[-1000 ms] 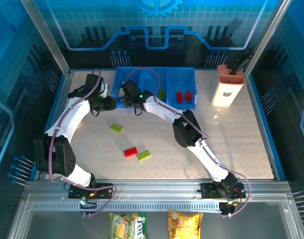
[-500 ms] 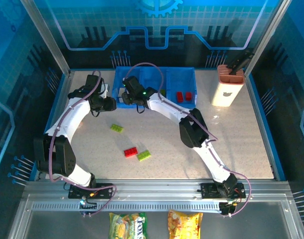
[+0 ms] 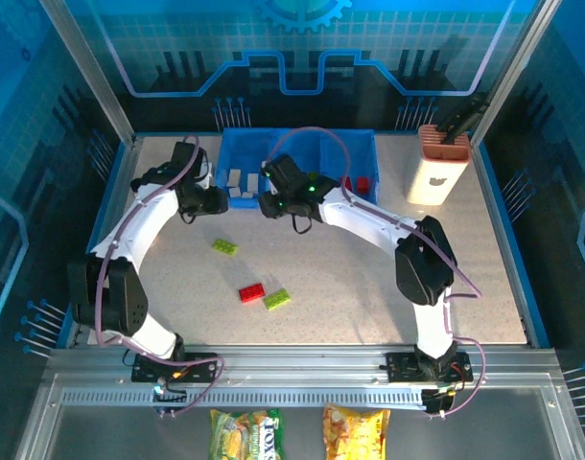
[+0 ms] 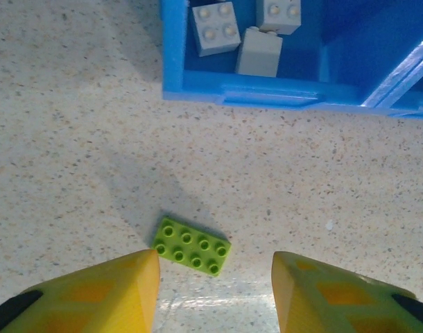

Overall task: Sort the legos into containers by color
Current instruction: Place the lego in the container, then pick up the lego from the middle-left of the table.

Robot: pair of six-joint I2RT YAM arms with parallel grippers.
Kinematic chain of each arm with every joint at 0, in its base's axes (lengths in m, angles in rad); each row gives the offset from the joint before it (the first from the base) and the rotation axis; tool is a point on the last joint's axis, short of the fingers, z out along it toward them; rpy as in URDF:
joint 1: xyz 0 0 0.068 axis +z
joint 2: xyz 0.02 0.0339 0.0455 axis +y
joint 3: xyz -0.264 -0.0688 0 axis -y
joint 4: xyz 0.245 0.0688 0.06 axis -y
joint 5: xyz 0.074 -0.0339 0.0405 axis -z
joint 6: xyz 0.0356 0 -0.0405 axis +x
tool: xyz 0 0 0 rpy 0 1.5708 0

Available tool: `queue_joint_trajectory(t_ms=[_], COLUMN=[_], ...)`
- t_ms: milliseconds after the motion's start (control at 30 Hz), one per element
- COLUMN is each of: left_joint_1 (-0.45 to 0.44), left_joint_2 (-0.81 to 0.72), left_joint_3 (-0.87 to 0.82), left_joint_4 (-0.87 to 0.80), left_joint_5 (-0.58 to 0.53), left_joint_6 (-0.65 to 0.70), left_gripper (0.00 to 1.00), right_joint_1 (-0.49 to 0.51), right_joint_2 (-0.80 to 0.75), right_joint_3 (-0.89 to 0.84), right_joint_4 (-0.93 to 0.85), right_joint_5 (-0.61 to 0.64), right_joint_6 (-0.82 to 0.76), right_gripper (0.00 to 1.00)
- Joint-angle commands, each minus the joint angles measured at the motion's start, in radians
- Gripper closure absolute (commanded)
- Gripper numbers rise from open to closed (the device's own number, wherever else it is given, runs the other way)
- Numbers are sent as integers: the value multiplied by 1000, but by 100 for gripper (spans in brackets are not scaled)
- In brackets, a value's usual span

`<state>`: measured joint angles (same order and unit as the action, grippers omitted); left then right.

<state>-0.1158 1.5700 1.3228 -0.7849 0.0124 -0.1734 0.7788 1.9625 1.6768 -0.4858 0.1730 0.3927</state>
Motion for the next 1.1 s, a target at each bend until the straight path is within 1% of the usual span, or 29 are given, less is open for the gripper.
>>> queue_joint_trajectory(t_ms=[0,133,233,467,600,733,833,967,1067], left_joint_1=[-51,-108,-175,-312,-379,-447,-497,-556,-591], left_joint_2=[15,1,-31,-129,-175,-186,-170,-126,-96], left_joint_3=[14,-33,-92,-294,-382,-440,-468,-479,-489], left_joint_4=[-59,-59,-49,-25,-8,23,47,66,94], left_joint_5=[-19,-20,-20,-27,-54,-84,-103,-131,-131], left_joint_6=[-73,-127,-174,-329,-453,-581,-680,-779,-826], left_gripper=[53,52,52,49,39,30,26,15,13], right_joint_1=[6,5,1,-9,-10,-9,-9,-10,-9], right_joint_2=[-85,-162,-217,-326,-377,-409,-425,-444,-451], right_joint_3=[-77,-172,-240,-389,-472,-531,-560,-586,-592], right_joint_4=[-27,-51,-70,-105,-108,-104,-109,-114,-121], right_joint_5=[-17,-3,-4,-10,-33,-49,-50,-50,-48], right_joint_6=[18,21,32,112,157,177,179,177,175], right_gripper=[65,65,65,64,64,64,64,64,63])
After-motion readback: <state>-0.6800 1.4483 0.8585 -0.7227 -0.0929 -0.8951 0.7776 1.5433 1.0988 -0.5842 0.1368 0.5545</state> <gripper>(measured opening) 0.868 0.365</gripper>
